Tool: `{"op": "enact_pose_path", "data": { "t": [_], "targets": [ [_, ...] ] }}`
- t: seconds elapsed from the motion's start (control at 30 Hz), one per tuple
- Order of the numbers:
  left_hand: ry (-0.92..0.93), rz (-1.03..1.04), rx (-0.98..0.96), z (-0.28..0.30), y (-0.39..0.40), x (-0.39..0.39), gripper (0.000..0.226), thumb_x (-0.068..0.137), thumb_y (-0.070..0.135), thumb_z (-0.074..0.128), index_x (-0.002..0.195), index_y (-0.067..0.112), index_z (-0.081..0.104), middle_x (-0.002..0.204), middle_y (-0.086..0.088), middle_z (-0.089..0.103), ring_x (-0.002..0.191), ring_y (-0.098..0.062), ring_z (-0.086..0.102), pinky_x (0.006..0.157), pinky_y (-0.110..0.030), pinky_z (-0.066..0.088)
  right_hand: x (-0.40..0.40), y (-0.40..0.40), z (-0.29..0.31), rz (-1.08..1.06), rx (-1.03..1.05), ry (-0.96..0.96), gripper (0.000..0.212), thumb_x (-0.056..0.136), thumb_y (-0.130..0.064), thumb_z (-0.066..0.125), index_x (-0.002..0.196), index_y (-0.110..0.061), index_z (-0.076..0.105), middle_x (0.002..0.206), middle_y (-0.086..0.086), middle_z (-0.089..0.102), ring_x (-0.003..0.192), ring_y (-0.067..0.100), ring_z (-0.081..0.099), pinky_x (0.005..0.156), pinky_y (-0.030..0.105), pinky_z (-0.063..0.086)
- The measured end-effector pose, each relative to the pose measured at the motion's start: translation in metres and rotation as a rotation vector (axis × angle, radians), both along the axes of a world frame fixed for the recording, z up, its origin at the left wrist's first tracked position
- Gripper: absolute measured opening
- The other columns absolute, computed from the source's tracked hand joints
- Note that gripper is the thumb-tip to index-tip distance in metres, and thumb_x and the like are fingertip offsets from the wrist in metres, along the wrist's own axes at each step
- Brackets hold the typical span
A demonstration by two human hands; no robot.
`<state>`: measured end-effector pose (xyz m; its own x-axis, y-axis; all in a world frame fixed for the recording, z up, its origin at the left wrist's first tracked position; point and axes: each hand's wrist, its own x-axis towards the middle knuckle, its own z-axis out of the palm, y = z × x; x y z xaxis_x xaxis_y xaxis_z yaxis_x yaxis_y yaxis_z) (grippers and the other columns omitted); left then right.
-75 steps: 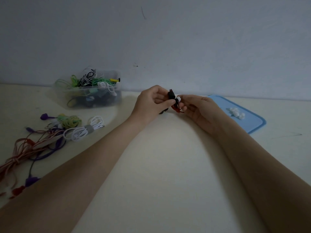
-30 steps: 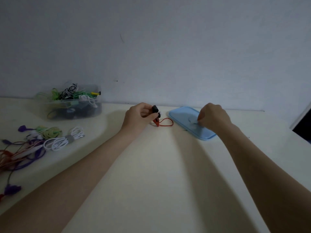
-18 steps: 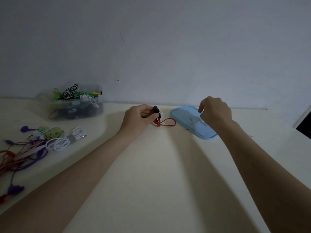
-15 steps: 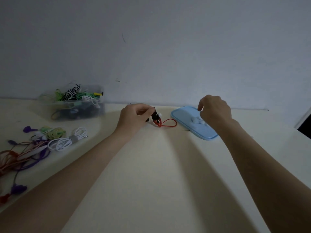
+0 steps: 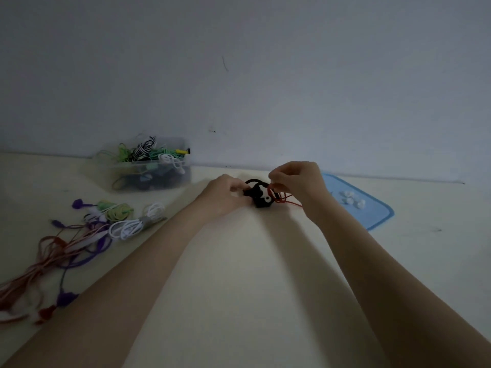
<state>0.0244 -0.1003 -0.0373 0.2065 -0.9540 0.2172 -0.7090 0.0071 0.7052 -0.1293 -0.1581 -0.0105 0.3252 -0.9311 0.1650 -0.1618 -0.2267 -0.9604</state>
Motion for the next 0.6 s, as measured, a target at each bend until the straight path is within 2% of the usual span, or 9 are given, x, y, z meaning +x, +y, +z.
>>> {"op": "enact_pose_path", "data": {
  "t": [0.07,0.1,0.17,0.23,0.33,0.37,0.43,0.53,0.6],
  "targets": [
    [-0.033,-0.046,-0.016,-0.002,-0.001,0.0,0.019,0.079,0.016,0.072,0.097,0.012,0.072,0.089,0.001,0.06,0.084,-0.011,0.051,0.065,-0.009,0.035,0.008,0.0,-0.003,0.003,0.038,-0.087,0.012,0.08,-0.001,0.067,0.069,-0.006,0.066,0.068,0.008,0.065,0.063,0.017,0.064,0.077,0.033,0.054],
    [0.014,-0.037,-0.028,-0.002,0.0,0.001,0.016,0.078,0.015,0.072,0.093,0.012,0.072,0.088,-0.001,0.062,0.082,-0.012,0.053,0.067,-0.012,0.037,0.012,0.0,-0.003,0.011,0.038,-0.103,0.012,0.08,-0.002,0.067,0.069,-0.007,0.067,0.069,0.008,0.066,0.066,0.017,0.064,0.075,0.032,0.053],
    [0.242,0.01,-0.067,0.001,0.001,0.004,0.01,0.078,0.009,0.072,0.087,0.013,0.07,0.084,-0.002,0.065,0.074,-0.009,0.059,0.07,-0.016,0.041,0.016,0.001,-0.005,0.027,0.022,-0.089,0.012,0.08,-0.002,0.066,0.071,-0.009,0.068,0.07,0.007,0.066,0.065,0.015,0.06,0.065,0.025,0.049],
    [0.451,0.051,-0.135,0.002,0.001,0.006,0.01,0.08,0.004,0.068,0.085,0.012,0.068,0.082,0.0,0.066,0.068,0.0,0.061,0.07,-0.011,0.043,0.016,0.0,-0.009,0.029,0.03,-0.07,0.015,0.081,0.0,0.064,0.071,-0.011,0.068,0.07,0.008,0.064,0.065,0.016,0.055,0.061,0.025,0.045],
    [0.649,0.087,-0.193,0.002,0.0,0.005,0.014,0.083,0.002,0.062,0.08,0.014,0.067,0.087,-0.005,0.066,0.084,-0.013,0.062,0.085,-0.023,0.048,0.012,-0.002,-0.017,0.055,0.087,-0.066,0.017,0.082,0.001,0.063,0.073,-0.012,0.067,0.071,0.009,0.063,0.064,0.016,0.055,0.061,0.02,0.048],
    [0.703,0.072,-0.196,0.003,0.0,0.003,0.017,0.084,0.0,0.06,0.08,0.015,0.067,0.089,-0.006,0.066,0.087,-0.017,0.062,0.084,-0.024,0.05,0.012,-0.003,-0.019,0.069,0.107,-0.073,0.014,0.082,0.001,0.063,0.075,-0.011,0.067,0.072,0.009,0.063,0.063,0.015,0.056,0.059,0.016,0.049],
    [0.674,0.045,-0.2,0.001,0.0,0.001,0.017,0.084,-0.001,0.059,0.084,0.015,0.066,0.092,-0.003,0.065,0.083,-0.012,0.063,0.081,-0.019,0.05,0.011,-0.003,-0.021,0.091,0.144,-0.103,0.009,0.082,0.001,0.064,0.082,-0.007,0.066,0.076,0.011,0.065,0.065,0.015,0.058,0.061,0.016,0.05],
    [0.605,0.02,-0.215,0.001,0.0,0.0,0.024,0.082,0.0,0.063,0.1,0.015,0.063,0.097,0.007,0.062,0.073,0.009,0.061,0.074,-0.005,0.044,0.008,-0.005,-0.023,0.13,0.219,-0.193,0.008,0.083,0.001,0.063,0.085,-0.005,0.066,0.087,0.017,0.067,0.074,0.022,0.061,0.069,0.027,0.051],
    [0.729,0.021,-0.228,0.002,-0.002,0.001,0.028,0.082,-0.001,0.064,0.105,0.015,0.061,0.101,0.002,0.062,0.081,0.003,0.063,0.076,-0.007,0.045,0.006,-0.006,-0.023,0.16,0.276,-0.278,0.008,0.084,0.002,0.061,0.085,-0.005,0.065,0.084,0.016,0.067,0.074,0.023,0.061,0.069,0.029,0.051]
  ]
}}
